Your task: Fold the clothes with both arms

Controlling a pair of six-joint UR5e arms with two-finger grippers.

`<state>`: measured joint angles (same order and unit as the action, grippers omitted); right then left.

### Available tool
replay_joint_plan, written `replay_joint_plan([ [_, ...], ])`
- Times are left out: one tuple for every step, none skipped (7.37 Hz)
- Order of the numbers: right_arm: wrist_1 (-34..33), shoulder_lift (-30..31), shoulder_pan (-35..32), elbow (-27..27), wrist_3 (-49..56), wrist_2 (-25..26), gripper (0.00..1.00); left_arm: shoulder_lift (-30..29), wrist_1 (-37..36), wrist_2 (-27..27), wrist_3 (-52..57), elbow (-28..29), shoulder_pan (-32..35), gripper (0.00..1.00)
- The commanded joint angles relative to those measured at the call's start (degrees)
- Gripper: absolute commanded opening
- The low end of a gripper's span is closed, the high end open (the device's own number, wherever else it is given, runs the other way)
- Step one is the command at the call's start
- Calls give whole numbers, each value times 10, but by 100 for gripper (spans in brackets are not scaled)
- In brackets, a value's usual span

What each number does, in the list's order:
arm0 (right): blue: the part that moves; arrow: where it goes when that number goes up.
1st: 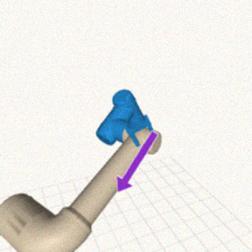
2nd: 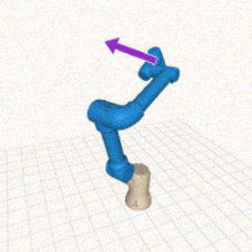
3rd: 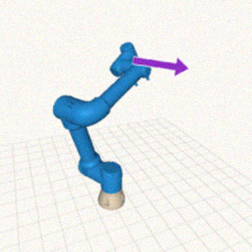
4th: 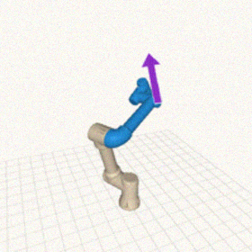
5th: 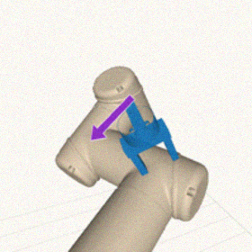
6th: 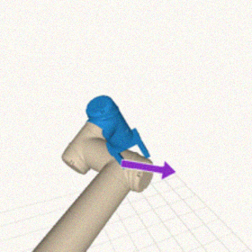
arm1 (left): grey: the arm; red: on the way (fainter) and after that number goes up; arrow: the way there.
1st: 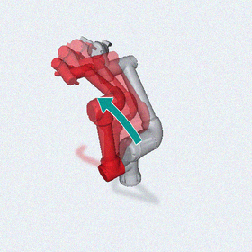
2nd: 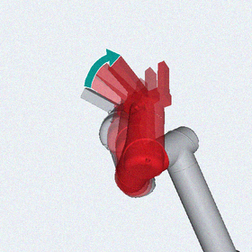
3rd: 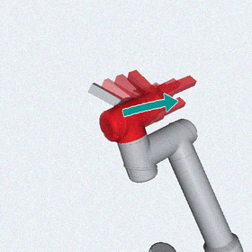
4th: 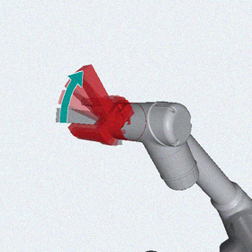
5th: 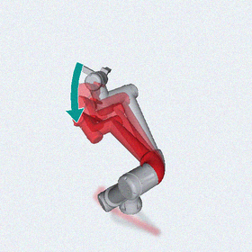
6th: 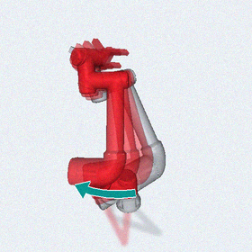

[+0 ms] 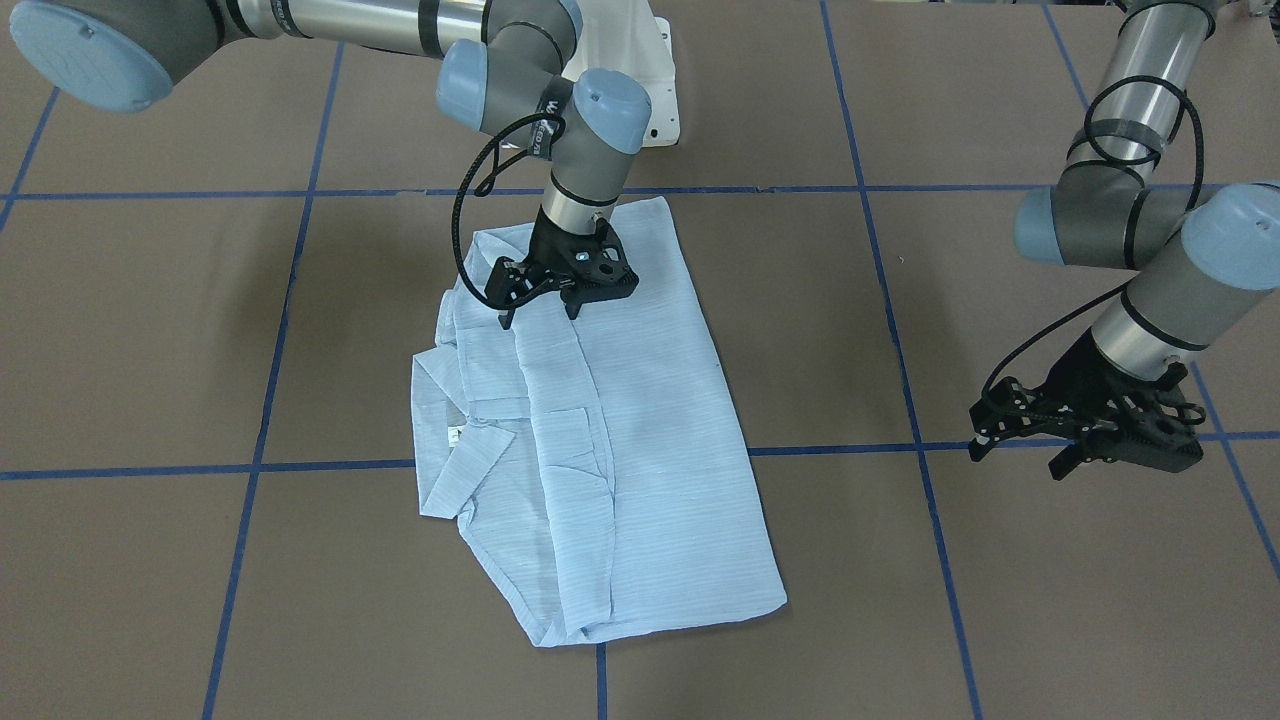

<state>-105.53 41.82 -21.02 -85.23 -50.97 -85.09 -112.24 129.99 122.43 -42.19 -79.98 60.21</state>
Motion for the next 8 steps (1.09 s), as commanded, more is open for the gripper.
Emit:
replay_joint_plan([
  [-36, -1, -2, -2, 26, 14, 100, 0, 0, 0, 0, 0, 0, 100],
  [-62, 0, -10, -7, 49, 14, 100, 0, 0, 0, 0, 0, 0, 100],
  [-77, 7, -23, -10, 67, 14, 100, 0, 0, 0, 0, 0, 0, 100],
  [-78, 29, -38, -14, 82, 15, 100, -1, 0, 0, 0, 0, 0, 100],
  [-78, 67, -58, -52, 117, 14, 100, -1, 0, 0, 0, 0, 0, 100],
  [-80, 121, -74, -112, 152, 14, 100, -1, 0, 0, 0, 0, -1, 100],
  [-80, 164, -79, -161, 162, 13, 100, -1, 0, 0, 0, 0, -1, 100],
  [-79, 184, -81, -185, 161, 11, 100, -1, 0, 0, 0, 0, -1, 100],
])
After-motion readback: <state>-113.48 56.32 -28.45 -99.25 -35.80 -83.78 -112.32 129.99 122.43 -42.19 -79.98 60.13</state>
